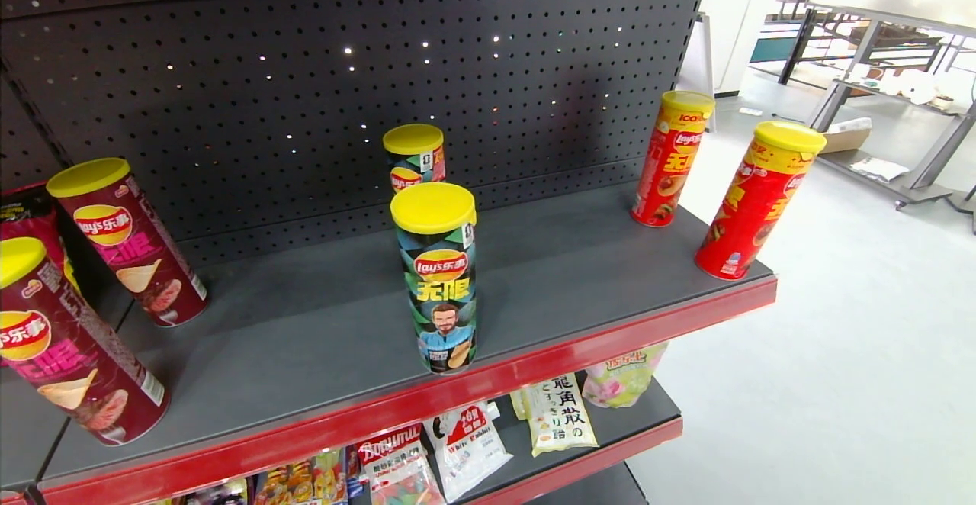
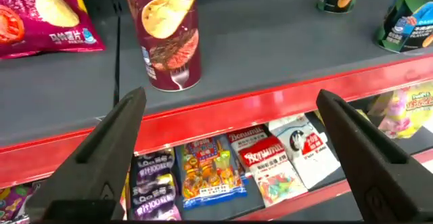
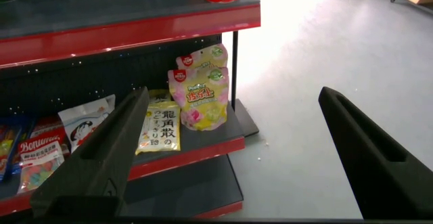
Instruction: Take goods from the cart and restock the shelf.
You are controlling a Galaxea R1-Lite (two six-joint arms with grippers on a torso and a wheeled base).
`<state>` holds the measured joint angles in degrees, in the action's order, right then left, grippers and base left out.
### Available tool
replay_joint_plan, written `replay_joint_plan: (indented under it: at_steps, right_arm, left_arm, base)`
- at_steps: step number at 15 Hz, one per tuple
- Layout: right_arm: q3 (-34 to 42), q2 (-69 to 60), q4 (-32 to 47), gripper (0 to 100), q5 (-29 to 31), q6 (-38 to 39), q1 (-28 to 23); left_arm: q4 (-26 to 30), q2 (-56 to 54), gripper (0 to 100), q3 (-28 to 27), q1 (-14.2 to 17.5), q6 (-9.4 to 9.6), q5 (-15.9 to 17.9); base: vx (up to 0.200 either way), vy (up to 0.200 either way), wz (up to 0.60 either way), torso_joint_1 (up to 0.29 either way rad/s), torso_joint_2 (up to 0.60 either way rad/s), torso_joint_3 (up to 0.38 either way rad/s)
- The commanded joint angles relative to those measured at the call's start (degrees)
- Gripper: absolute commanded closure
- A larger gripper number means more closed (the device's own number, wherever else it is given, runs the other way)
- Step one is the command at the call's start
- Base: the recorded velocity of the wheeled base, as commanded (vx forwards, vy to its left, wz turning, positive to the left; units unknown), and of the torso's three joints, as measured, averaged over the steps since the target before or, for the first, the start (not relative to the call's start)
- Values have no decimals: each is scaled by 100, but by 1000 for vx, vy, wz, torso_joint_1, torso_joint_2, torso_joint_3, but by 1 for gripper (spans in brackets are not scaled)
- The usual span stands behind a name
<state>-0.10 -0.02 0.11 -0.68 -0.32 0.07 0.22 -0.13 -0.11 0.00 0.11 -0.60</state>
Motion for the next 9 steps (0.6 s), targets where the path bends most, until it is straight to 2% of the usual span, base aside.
replay_joint_plan:
  at_steps: [1,4,9]
  right_arm:
    - [10,2,7,0,7,-3,1]
    - [10,2,-2,0,7,-12,10]
    - [1,2,-2,0,7,-12,1]
  left_arm:
    - [4,13,0,2,0,-2,-2]
    - [4,13,0,2,0,-2,-2]
    - [4,13,0,2,0,-2,-2]
  base:
    - [0,0,0,0,0,0]
    - [0,0,0,0,0,0]
    - [0,0,600,5,0,3]
